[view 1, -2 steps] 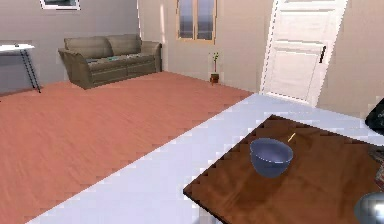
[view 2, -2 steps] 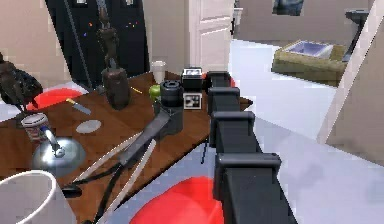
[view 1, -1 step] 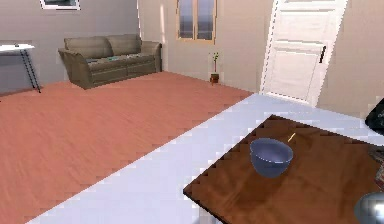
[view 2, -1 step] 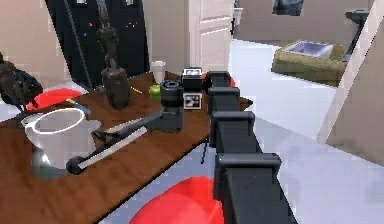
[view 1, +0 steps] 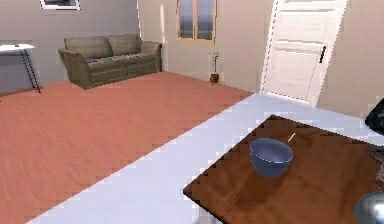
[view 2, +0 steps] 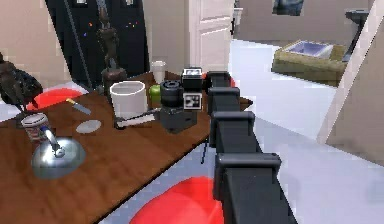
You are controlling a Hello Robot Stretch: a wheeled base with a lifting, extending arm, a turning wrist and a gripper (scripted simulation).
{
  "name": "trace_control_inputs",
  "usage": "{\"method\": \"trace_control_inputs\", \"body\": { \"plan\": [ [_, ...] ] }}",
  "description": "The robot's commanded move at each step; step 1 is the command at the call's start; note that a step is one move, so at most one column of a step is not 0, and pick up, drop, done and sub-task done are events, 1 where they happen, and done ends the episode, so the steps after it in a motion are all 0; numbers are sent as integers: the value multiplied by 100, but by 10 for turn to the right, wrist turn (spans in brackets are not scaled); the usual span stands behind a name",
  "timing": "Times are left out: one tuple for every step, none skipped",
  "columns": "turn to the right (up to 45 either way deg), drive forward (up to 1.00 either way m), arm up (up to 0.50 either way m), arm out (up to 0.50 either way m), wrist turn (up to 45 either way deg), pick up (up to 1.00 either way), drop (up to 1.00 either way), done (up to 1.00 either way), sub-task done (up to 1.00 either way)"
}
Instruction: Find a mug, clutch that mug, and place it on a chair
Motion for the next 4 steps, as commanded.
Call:
{"method": "trace_control_inputs", "body": {
  "plan": [
    [0, 0, 0, 0, 210, 0, 0, 0, 0],
    [0, 0, -32, 0, 0, 0, 0, 0, 0],
    [0, 0, -50, 0, 0, 0, 0, 0, 0],
    [0, 0, 0, 0, 0, 0, 100, 0, 0]
  ]
}}
